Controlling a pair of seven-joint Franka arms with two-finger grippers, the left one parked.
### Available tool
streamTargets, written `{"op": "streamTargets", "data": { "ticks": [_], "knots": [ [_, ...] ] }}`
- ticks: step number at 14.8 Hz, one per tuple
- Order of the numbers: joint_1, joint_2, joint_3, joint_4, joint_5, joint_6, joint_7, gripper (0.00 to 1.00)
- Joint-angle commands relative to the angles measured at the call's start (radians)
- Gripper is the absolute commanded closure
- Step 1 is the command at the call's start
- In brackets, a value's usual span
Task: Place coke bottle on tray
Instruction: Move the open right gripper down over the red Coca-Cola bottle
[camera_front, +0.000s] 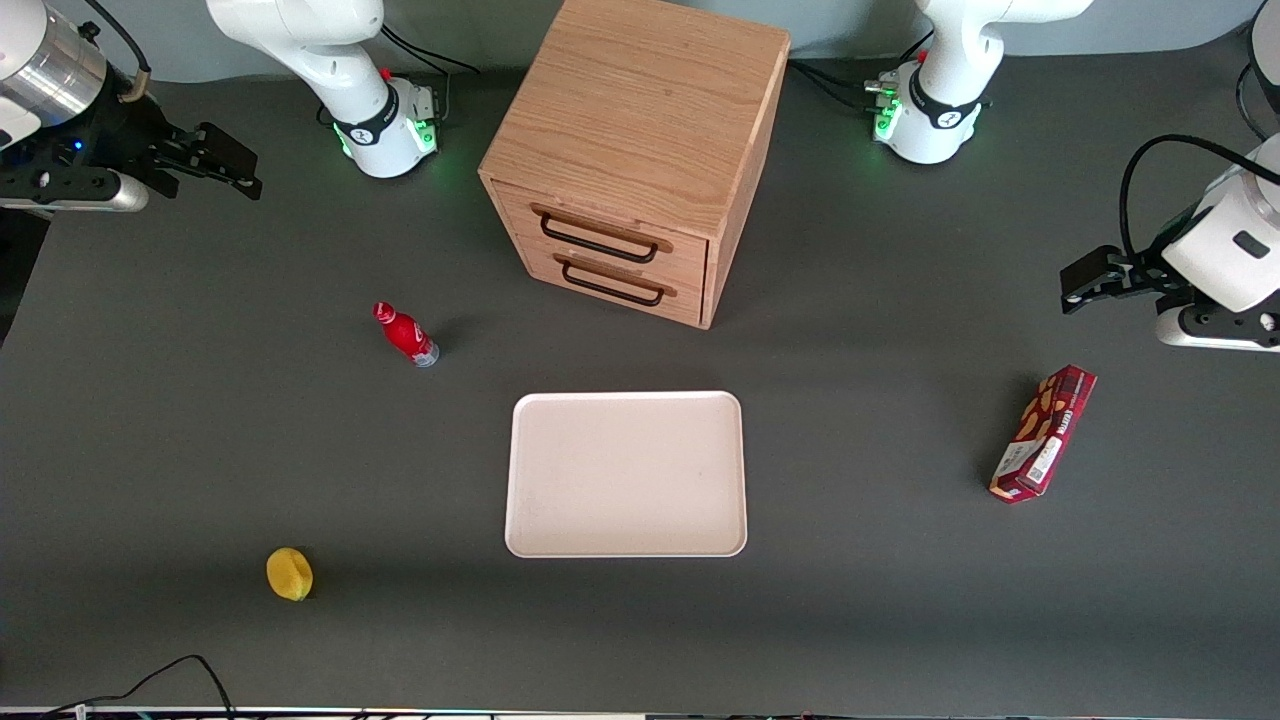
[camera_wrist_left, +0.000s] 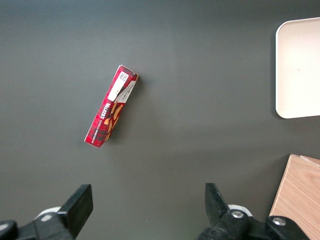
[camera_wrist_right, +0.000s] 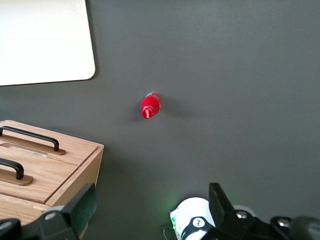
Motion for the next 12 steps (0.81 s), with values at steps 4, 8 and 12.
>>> {"op": "streamTargets", "data": {
  "ticks": [4, 8, 12],
  "knots": [
    [0.008, 0.026, -0.010, 0.041, 0.023, -0.042, -0.016, 0.00],
    [0.014, 0.000, 0.015, -0.208, 0.021, 0.199, -0.007, 0.00],
    [0.015, 0.008, 0.040, -0.555, 0.023, 0.639, -0.001, 0.00]
  ]
}}
